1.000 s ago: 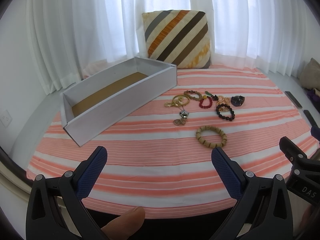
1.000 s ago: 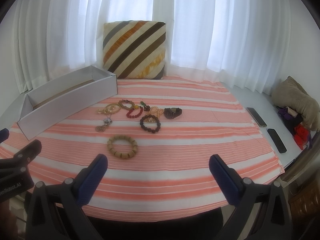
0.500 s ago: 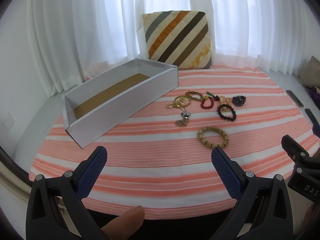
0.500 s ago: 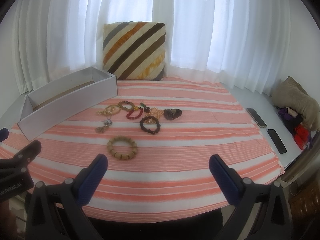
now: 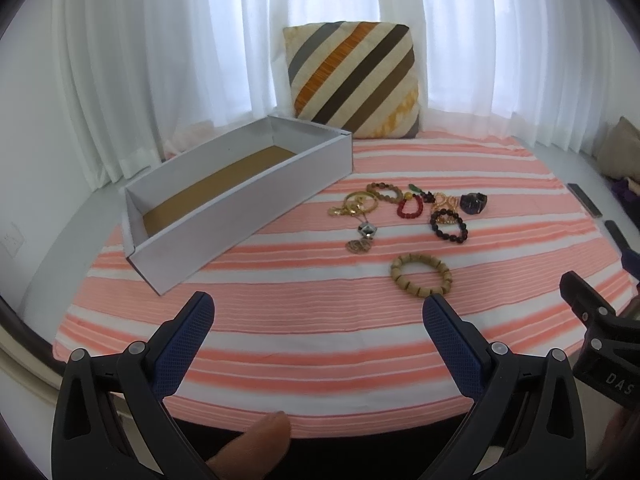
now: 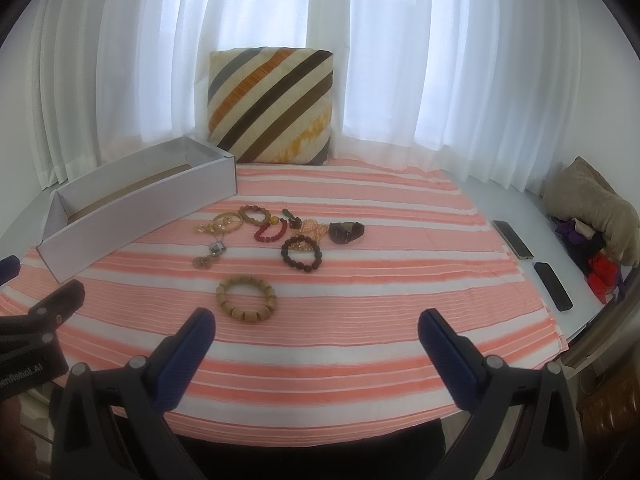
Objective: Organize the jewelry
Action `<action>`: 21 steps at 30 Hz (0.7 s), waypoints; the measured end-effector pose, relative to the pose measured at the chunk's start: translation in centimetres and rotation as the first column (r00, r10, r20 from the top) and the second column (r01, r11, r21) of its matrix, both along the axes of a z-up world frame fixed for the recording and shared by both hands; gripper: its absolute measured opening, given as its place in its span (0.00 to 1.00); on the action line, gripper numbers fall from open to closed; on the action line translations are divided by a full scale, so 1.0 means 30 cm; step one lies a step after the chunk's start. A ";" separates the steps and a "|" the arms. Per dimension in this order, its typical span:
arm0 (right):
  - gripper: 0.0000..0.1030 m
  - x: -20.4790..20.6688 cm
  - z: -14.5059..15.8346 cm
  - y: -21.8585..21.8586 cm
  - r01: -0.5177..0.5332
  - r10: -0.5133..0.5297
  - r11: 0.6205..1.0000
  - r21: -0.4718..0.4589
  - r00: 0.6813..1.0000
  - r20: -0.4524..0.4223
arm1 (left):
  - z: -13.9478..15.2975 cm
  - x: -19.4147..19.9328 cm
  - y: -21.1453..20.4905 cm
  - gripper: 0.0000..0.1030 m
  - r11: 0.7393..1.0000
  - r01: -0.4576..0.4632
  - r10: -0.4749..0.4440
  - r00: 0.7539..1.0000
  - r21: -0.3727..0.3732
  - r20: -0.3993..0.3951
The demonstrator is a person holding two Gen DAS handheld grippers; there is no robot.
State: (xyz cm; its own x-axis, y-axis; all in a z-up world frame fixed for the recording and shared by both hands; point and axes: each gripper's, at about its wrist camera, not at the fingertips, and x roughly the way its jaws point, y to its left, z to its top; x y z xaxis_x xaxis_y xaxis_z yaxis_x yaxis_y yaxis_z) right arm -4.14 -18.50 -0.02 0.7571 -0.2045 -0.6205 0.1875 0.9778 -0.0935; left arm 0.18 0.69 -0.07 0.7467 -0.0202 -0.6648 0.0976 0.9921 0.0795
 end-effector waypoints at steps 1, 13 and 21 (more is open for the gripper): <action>1.00 -0.001 0.000 -0.001 0.000 0.000 1.000 -0.001 1.000 0.004 | -0.002 0.004 0.004 1.00 1.000 0.000 0.000 1.000 -0.005 -0.008; 1.00 -0.002 -0.003 -0.014 -0.065 0.061 0.997 0.045 0.994 0.088 | -0.046 0.020 0.035 1.00 0.999 0.019 -0.020 0.999 -0.033 -0.046; 1.00 0.026 -0.029 0.011 -0.118 0.116 0.992 0.034 0.992 0.054 | -0.051 0.036 0.033 1.00 0.999 0.046 -0.047 0.998 -0.015 -0.030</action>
